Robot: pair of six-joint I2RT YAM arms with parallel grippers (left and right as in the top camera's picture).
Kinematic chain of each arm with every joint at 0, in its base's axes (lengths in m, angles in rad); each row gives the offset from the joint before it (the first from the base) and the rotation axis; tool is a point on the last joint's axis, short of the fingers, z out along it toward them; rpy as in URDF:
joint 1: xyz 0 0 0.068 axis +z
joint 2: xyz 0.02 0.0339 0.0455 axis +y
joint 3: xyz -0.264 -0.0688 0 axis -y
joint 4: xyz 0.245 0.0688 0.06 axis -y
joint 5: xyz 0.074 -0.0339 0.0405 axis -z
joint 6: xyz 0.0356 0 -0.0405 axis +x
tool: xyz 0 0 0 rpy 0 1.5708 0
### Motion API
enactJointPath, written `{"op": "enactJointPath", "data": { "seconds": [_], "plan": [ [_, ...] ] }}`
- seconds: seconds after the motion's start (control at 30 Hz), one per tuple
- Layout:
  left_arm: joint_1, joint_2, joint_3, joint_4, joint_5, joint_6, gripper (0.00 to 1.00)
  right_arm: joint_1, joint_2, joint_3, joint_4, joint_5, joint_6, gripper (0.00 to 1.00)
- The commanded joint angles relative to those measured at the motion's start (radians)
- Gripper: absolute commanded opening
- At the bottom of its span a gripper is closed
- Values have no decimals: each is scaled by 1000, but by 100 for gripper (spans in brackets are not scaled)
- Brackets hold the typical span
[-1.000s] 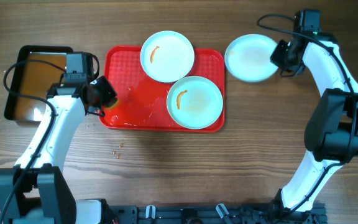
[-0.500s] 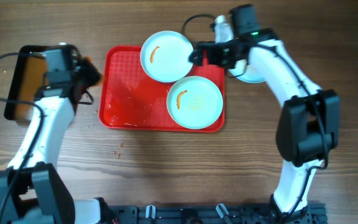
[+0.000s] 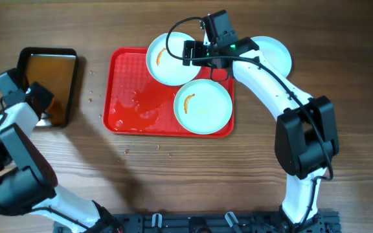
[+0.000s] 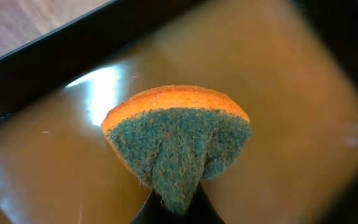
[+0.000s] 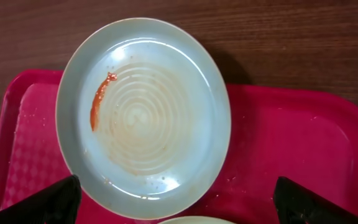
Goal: Clean dirty plates on tray and stack at the side
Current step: 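Dip the sponge in the water tray with the left gripper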
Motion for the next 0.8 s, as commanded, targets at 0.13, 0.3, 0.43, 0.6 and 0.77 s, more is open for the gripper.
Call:
{"op": "enactJointPath", "data": {
  "seconds": [0.13, 0.3, 0.43, 0.6, 0.77],
  "plan": [
    [10, 88, 3, 8, 39, 15, 4, -2, 15, 2, 2, 40, 16, 100],
    [10, 109, 3, 19, 51, 8, 6, -1, 15, 2, 16, 39, 25, 100],
    [10, 27, 15, 26, 73, 9, 4, -1, 15, 2, 19, 32, 42, 100],
    [10, -202, 21, 29, 93, -57, 4, -1, 15, 2, 26, 32, 41, 99],
    [10, -214, 21, 11, 146, -63, 4, -1, 21, 2, 41, 33, 40, 99]
  ]
}}
